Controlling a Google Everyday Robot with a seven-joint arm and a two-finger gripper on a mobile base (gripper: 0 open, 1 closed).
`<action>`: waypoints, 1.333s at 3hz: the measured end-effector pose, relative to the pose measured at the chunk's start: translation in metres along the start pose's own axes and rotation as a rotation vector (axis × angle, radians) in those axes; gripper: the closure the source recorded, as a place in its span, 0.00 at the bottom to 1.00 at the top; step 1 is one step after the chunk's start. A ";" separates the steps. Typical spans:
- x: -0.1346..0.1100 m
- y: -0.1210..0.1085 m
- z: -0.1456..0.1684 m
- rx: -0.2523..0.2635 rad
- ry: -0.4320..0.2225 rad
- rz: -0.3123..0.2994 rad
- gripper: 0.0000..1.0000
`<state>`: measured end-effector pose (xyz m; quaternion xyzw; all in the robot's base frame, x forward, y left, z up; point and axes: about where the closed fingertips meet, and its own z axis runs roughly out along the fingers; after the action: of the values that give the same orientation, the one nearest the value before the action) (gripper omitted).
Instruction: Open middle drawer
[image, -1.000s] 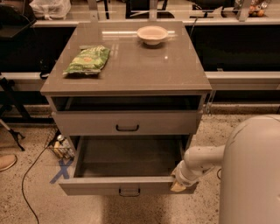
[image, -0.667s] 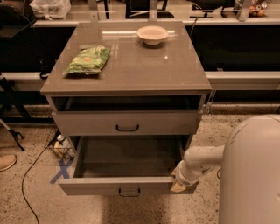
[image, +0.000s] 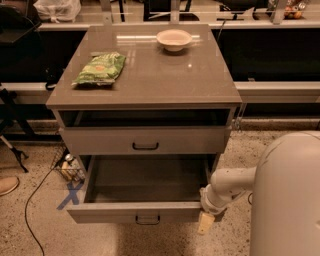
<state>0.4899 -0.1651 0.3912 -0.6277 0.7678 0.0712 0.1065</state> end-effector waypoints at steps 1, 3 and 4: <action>0.000 0.000 0.000 0.000 0.000 0.000 0.00; 0.010 0.021 -0.003 -0.038 0.031 -0.019 0.27; 0.011 0.036 -0.011 -0.035 0.037 -0.051 0.50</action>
Offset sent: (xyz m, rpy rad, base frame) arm -0.0146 -0.0033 -0.0002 -0.0182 0.0352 0.0331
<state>0.4514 -0.1712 0.3981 -0.6499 0.7522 0.0703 0.0829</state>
